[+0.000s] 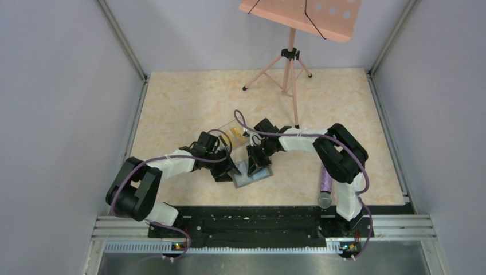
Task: Put the credit cards into the card holder
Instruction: Close the card holder at the center of the board.
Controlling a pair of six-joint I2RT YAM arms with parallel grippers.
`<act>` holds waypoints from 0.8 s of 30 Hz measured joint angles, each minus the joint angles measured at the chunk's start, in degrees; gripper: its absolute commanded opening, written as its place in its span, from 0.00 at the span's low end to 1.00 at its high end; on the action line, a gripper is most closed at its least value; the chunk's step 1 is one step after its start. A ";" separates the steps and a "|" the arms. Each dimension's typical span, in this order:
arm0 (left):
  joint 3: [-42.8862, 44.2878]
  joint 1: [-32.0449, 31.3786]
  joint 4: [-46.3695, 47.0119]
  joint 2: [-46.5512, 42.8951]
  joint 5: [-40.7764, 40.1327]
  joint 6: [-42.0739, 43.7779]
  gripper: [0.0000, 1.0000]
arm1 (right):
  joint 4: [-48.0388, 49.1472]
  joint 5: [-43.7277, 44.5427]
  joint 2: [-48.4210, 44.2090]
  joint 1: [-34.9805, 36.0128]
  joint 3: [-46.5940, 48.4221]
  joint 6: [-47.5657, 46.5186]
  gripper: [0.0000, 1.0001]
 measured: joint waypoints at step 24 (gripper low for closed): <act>6.08 -0.24 -9.64 -6.21 -7.82 6.54 0.62 | 7.26 -6.25 -1.40 -0.81 -3.52 6.05 0.35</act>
